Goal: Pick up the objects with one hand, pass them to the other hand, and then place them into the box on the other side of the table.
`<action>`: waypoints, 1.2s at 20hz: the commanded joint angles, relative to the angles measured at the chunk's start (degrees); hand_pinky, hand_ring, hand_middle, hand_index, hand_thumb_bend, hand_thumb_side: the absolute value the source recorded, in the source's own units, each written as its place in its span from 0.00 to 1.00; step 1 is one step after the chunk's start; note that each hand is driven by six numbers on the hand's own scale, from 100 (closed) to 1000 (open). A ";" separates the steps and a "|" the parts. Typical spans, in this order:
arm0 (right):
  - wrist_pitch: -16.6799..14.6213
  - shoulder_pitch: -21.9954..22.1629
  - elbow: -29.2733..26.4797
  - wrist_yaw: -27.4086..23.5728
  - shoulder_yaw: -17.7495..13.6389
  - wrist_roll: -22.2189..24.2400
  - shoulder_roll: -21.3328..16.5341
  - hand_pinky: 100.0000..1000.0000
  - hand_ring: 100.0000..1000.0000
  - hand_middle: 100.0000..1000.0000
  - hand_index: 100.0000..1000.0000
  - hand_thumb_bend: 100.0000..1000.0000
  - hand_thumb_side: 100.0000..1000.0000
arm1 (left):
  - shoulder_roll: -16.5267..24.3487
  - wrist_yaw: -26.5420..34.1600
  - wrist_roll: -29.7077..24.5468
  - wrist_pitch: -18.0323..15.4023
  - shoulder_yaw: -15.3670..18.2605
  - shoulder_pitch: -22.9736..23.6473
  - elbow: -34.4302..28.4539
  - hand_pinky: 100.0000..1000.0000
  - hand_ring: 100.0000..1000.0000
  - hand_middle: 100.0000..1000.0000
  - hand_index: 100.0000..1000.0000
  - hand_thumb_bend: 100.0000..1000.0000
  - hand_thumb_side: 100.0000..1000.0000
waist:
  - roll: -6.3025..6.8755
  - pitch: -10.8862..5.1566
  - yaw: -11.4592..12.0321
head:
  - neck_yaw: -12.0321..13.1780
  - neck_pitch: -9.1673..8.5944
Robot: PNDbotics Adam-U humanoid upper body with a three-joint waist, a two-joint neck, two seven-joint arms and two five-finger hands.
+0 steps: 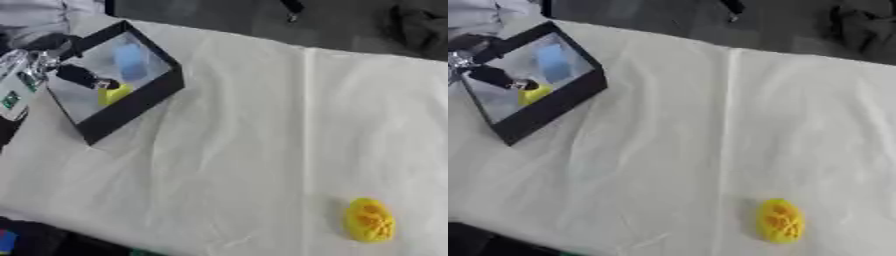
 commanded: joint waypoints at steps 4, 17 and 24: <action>-0.57 0.38 -0.87 -1.20 -0.86 0.68 -3.09 0.61 0.65 0.73 0.74 0.10 0.04 | 1.67 7.94 1.96 2.38 2.13 -0.62 -8.83 1.00 1.00 0.58 0.85 0.00 0.49 | 0.14 -1.38 0.13 | -1.92 0.38; -3.07 5.82 -0.87 -9.47 6.52 24.60 -8.77 0.76 0.80 0.87 0.86 0.09 0.35 | 1.71 47.76 21.89 -1.95 1.28 7.42 -45.26 0.97 1.00 0.65 0.90 0.00 0.74 | -1.18 -1.79 -1.26 | -6.50 0.38; -3.95 9.32 -0.87 -12.00 14.99 21.63 -8.68 0.75 0.80 0.88 0.88 0.16 0.36 | 1.38 54.56 23.24 -2.49 -0.05 9.48 -51.26 0.97 1.00 0.64 0.88 0.00 0.73 | -1.84 -2.02 -2.43 | -8.42 0.56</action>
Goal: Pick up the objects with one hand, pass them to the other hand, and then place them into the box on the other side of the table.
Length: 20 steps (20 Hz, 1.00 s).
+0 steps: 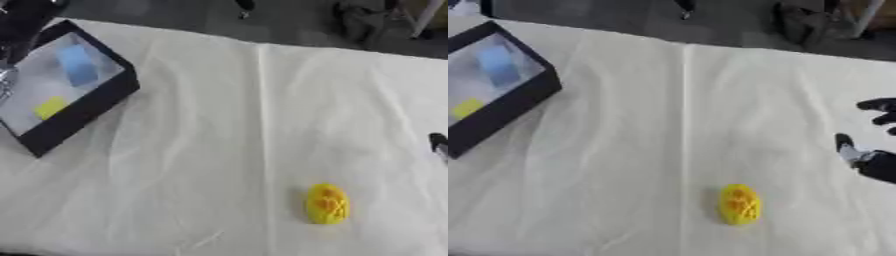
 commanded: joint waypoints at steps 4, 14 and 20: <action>-1.08 2.79 -0.85 -0.70 8.58 -7.22 -2.34 0.75 0.79 0.88 0.88 0.20 0.33 | 2.05 2.44 -0.28 0.70 -0.66 -0.25 -4.00 0.97 1.00 0.63 0.88 0.00 0.73 | 0.24 -1.54 -0.24 | -0.84 0.46; -1.11 2.97 -0.85 0.41 15.64 -14.61 0.00 0.73 0.79 0.88 0.88 0.26 0.24 | 2.61 3.15 0.93 0.12 -0.73 1.21 -6.35 0.97 1.00 0.62 0.86 0.00 0.72 | 0.23 -1.44 -0.50 | -1.52 1.84; 0.15 -1.27 -0.85 0.82 16.57 -16.43 0.20 0.73 0.78 0.88 0.89 0.30 0.18 | 3.18 2.85 1.06 0.38 -0.71 2.14 -6.69 0.97 1.00 0.61 0.86 0.00 0.72 | 0.02 -1.53 -0.65 | -2.16 2.49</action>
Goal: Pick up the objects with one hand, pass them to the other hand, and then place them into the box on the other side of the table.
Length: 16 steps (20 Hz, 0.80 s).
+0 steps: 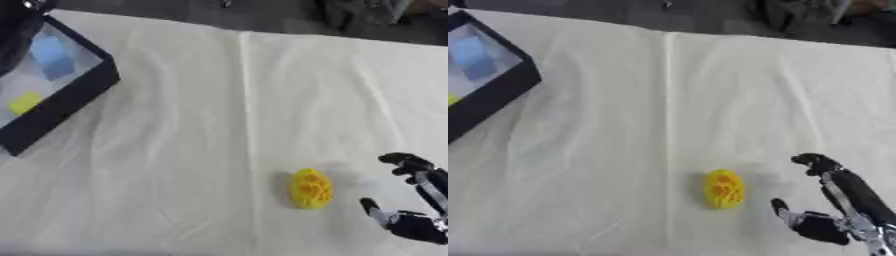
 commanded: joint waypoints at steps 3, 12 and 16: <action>0.29 -3.58 -0.85 0.73 -0.37 -2.35 -1.39 0.73 0.78 0.88 0.88 0.31 0.18 | 2.40 -0.33 0.42 0.10 0.69 0.31 -0.99 0.97 1.00 0.61 0.86 0.00 0.72 | 0.02 -1.58 -0.25 | -0.39 0.53; 1.38 -8.77 -0.85 -1.29 2.33 4.27 -1.77 0.71 0.76 0.86 0.88 0.34 0.17 | 3.37 -0.46 0.50 0.19 0.70 1.31 -1.00 0.97 1.00 0.61 0.86 0.00 0.72 | -0.39 -1.98 -0.75 | 0.21 1.37; 3.40 -11.70 -0.85 -2.77 2.98 8.70 -0.97 0.70 0.76 0.85 0.87 0.35 0.15 | 4.26 -0.66 0.57 0.00 0.70 1.88 -1.07 0.97 1.00 0.61 0.86 0.00 0.72 | -0.71 -2.39 -1.34 | 0.71 2.02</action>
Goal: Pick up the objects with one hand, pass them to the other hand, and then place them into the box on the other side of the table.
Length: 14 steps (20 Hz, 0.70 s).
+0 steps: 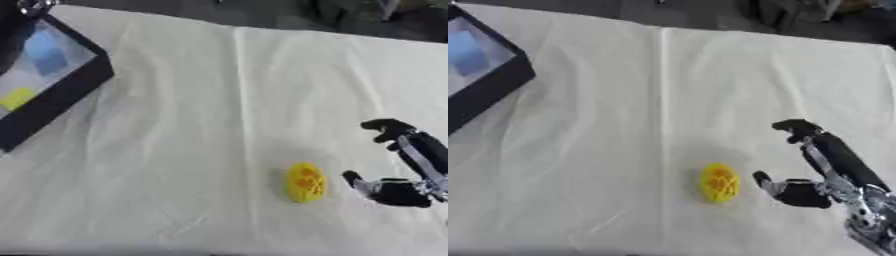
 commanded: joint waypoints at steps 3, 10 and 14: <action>2.97 -2.92 -0.85 -1.07 0.75 5.56 0.40 0.71 0.76 0.85 0.87 0.36 0.14 | 3.16 -0.54 0.49 -0.47 0.91 0.44 -1.01 0.97 1.00 0.61 0.86 0.00 0.72 | -0.27 -1.78 -0.77 | 0.73 1.38; 6.59 -7.01 -0.85 -1.90 1.45 11.54 3.32 0.70 0.76 0.85 0.87 0.35 0.13 | 4.18 -0.69 0.89 -0.69 1.11 1.67 -0.67 0.97 1.00 0.61 0.86 0.00 0.72 | -0.88 -2.57 -1.55 | 1.96 2.66; 8.50 -8.10 -0.85 -1.53 2.47 14.06 5.12 0.71 0.76 0.84 0.87 0.35 0.12 | 4.51 -0.91 0.97 -0.72 1.16 1.92 -0.64 0.97 1.00 0.61 0.85 0.00 0.72 | -0.91 -2.64 -1.56 | 2.16 2.90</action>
